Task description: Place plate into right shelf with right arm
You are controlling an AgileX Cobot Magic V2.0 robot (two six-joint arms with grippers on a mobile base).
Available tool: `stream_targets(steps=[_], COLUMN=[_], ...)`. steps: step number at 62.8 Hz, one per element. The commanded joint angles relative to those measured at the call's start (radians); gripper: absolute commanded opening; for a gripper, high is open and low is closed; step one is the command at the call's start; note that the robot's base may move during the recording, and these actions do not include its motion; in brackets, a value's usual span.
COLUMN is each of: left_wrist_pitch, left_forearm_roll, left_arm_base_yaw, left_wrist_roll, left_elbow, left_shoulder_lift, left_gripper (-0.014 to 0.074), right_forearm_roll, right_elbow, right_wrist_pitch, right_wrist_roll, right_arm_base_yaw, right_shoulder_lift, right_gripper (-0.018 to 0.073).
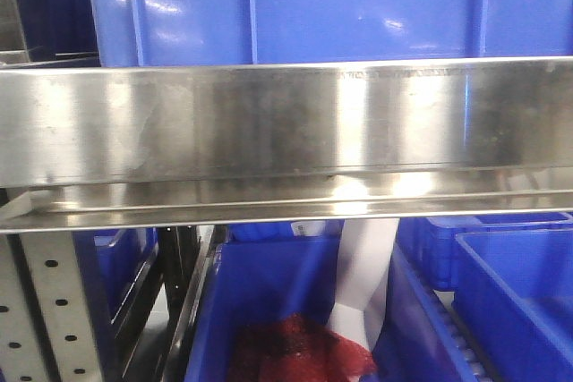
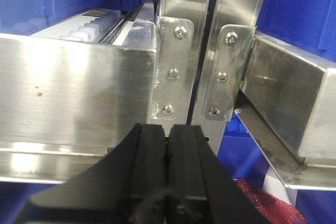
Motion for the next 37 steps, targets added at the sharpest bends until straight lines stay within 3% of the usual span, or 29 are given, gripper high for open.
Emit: stream_targets(steps=[1,37], left_wrist_pitch=[-0.084,-0.084], left_forearm_roll=[-0.002,-0.002], left_arm_base_yaw=[-0.007,-0.007], left_wrist_roll=[-0.006,-0.006], left_elbow=[0.01,0.01], left_shoulder_lift=[-0.004,-0.004], left_gripper=[-0.0047,-0.0047], right_forearm_roll=[-0.009,-0.009], right_elbow=[-0.004,-0.004], right_wrist_pitch=[-0.08,-0.08], right_wrist_roll=[-0.002,-0.002], right_arm_base_yaw=[-0.003,-0.003], right_shoulder_lift=[-0.014,-0.014], right_gripper=[0.0055,0.0055])
